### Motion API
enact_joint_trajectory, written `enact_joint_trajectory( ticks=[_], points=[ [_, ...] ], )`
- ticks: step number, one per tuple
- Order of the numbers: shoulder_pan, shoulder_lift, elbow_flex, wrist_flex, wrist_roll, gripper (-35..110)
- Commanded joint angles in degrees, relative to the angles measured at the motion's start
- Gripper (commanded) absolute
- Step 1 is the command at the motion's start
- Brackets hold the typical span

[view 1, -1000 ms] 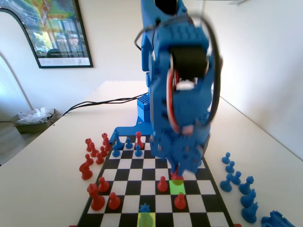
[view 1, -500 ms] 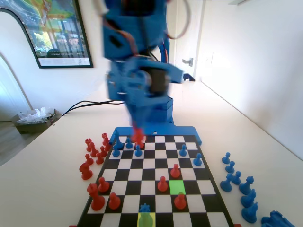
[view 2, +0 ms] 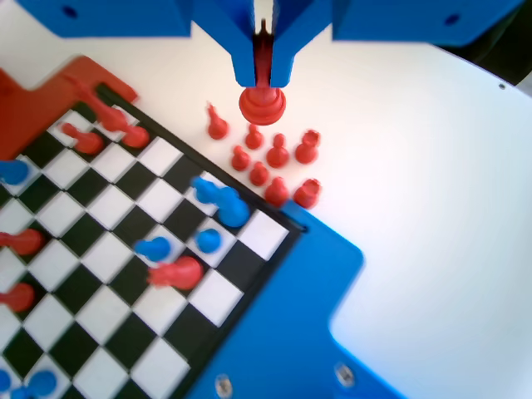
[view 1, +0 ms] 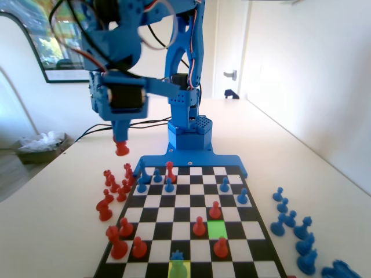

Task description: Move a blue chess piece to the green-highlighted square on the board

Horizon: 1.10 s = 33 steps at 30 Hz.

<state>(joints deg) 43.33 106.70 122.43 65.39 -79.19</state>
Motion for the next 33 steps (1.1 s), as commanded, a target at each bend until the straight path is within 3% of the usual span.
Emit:
enact_joint_trajectory(
  ticks=[1,15,33],
  points=[
    [3.2,-0.9,-0.7,-0.9,-2.6,1],
    [11.1,-4.0,2.4,-8.3,-8.6,1],
    [14.8,-12.8,12.0,-27.8,-12.2,1]
  ],
)
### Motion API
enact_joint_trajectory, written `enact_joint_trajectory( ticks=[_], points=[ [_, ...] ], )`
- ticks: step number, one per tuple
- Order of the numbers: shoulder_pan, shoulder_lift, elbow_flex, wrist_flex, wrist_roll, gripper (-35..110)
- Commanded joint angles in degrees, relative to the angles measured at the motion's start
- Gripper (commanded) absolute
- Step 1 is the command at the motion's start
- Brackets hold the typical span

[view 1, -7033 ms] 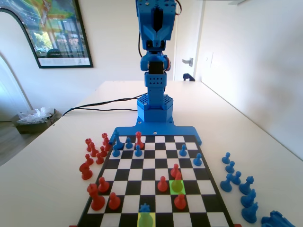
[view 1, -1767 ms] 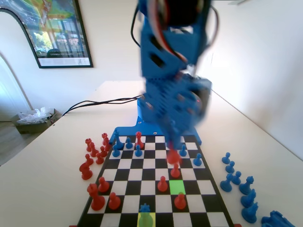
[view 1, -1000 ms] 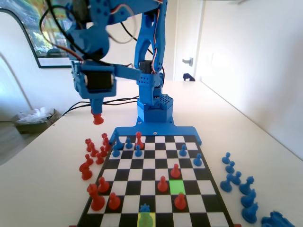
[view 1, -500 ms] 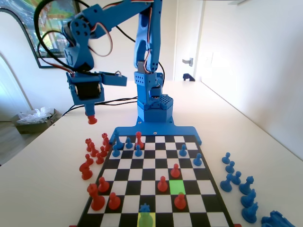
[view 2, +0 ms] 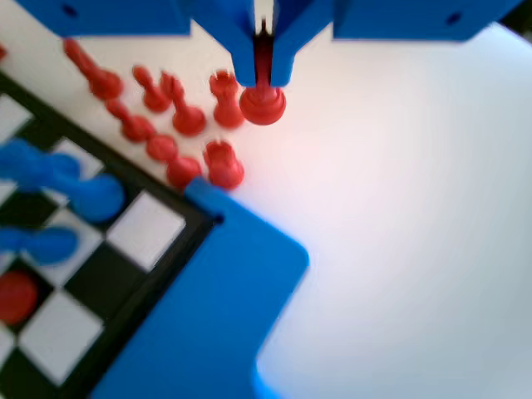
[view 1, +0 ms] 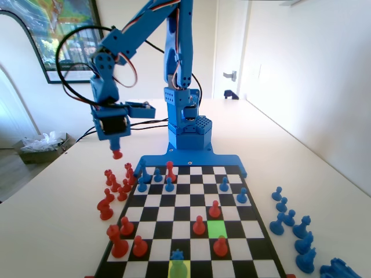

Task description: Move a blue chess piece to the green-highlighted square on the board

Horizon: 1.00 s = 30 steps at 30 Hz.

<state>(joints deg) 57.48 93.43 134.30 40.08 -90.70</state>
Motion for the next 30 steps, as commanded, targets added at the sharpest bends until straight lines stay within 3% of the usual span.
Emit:
enact_joint_trajectory(
  ticks=[1,13,30],
  points=[
    [0.7,-0.3,0.4,-3.5,-1.0,1],
    [-0.4,-6.9,2.4,-12.4,-1.9,1],
    [-0.9,-8.3,7.2,-17.4,-6.3,4]
  ],
)
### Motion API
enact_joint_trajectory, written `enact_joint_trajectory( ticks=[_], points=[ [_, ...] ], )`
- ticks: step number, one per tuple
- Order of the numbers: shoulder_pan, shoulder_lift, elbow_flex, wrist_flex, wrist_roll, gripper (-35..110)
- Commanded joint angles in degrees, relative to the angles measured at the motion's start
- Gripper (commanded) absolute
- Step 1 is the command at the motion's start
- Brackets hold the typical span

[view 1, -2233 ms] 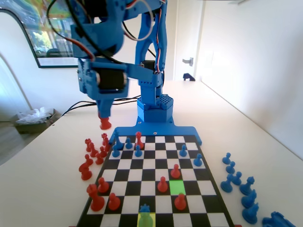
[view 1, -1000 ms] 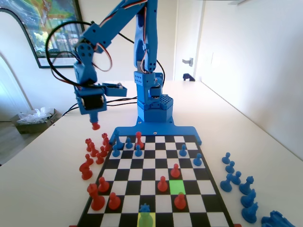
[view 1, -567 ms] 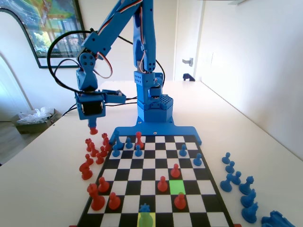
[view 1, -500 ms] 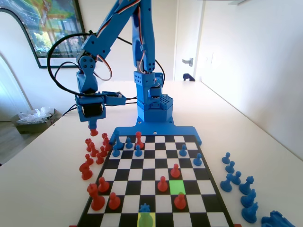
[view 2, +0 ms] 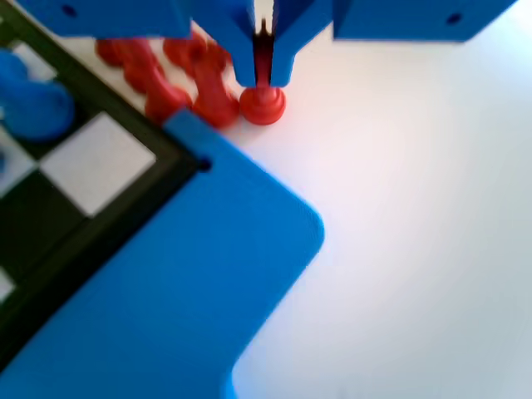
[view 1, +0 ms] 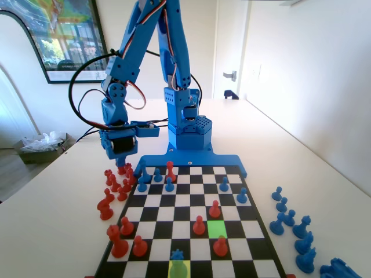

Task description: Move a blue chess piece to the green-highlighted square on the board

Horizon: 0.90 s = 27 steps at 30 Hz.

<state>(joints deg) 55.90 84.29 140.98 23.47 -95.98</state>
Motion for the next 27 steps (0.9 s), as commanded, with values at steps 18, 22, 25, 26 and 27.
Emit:
enact_joint_trajectory(
  ticks=[18,22,25,26,27],
  points=[
    [0.5,4.0,1.7,-1.1,-2.2,10],
    [0.0,8.3,1.1,3.9,-1.8,10],
    [-0.5,11.3,0.2,7.8,-1.4,10],
    [-0.8,12.2,-0.1,9.1,-1.2,10],
    [-1.1,13.2,-0.4,10.4,-0.9,10]
  ],
)
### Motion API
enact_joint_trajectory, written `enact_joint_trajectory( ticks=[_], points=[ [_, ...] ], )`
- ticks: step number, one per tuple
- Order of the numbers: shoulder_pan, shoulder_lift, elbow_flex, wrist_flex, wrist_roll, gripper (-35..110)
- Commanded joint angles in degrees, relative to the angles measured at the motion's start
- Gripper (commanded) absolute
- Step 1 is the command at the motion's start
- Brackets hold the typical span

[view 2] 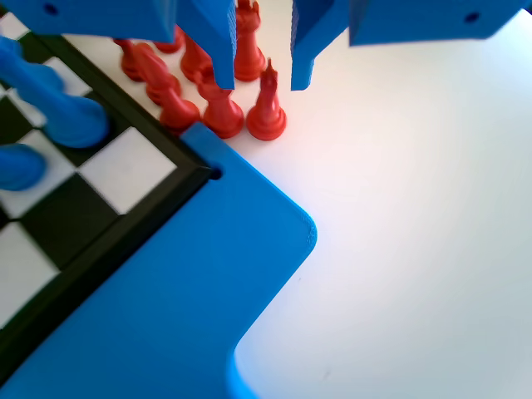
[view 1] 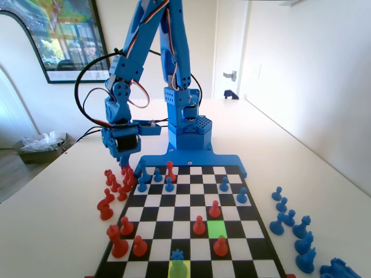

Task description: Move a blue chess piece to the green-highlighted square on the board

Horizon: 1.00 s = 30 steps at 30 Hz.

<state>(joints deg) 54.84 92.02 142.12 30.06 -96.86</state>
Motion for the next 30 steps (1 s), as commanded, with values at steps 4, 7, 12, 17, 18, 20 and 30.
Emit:
enact_joint_trajectory(
  ticks=[4,7,12,17,18,20,30],
  points=[
    [-1.7,10.0,-3.2,9.2,1.6,10],
    [-4.2,13.8,-5.4,14.5,4.0,10],
    [-13.1,18.5,-8.7,19.7,10.6,9],
    [-23.6,21.6,-10.7,20.1,18.4,8],
    [-25.4,22.3,-11.3,21.0,19.2,7],
    [-28.7,23.9,-12.2,22.5,20.7,7],
    [-39.4,26.6,-11.2,22.1,23.4,3]
  ],
)
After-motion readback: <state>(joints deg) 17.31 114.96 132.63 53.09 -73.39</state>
